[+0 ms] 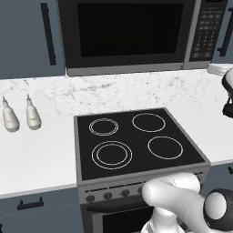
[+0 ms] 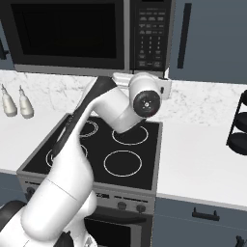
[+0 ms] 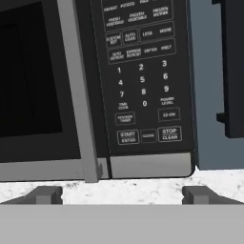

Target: Open the microwave, place the bowl with waffle inside the microwave, then close the microwave door and turn it on.

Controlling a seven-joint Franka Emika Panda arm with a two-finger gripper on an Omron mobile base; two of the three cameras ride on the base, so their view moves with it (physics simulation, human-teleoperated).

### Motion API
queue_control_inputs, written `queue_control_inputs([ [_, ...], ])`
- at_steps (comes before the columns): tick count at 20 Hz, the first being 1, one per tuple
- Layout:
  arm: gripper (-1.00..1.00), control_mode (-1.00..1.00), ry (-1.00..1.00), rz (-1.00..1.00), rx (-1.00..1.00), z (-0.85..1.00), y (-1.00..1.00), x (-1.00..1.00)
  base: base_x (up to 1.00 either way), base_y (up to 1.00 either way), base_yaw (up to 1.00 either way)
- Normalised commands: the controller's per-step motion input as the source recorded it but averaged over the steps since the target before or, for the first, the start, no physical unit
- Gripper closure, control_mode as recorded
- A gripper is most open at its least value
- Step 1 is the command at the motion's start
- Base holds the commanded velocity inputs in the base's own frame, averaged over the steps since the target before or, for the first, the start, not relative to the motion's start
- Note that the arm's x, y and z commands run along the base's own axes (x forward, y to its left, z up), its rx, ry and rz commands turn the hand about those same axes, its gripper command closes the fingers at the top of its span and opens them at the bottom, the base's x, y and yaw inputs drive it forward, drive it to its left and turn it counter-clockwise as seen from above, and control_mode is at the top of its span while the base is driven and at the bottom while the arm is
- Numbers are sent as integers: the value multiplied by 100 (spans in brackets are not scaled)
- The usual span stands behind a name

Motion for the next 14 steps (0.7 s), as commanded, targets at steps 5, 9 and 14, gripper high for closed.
queue_control_inputs([
  [5,-100,-100,0,-2,0,0,-35,29,0,0,0],
  [9,-100,-100,0,-12,0,0,-35,29,0,0,0],
  [14,-100,-100,0,-7,0,0,-3,26,0,0,0],
])
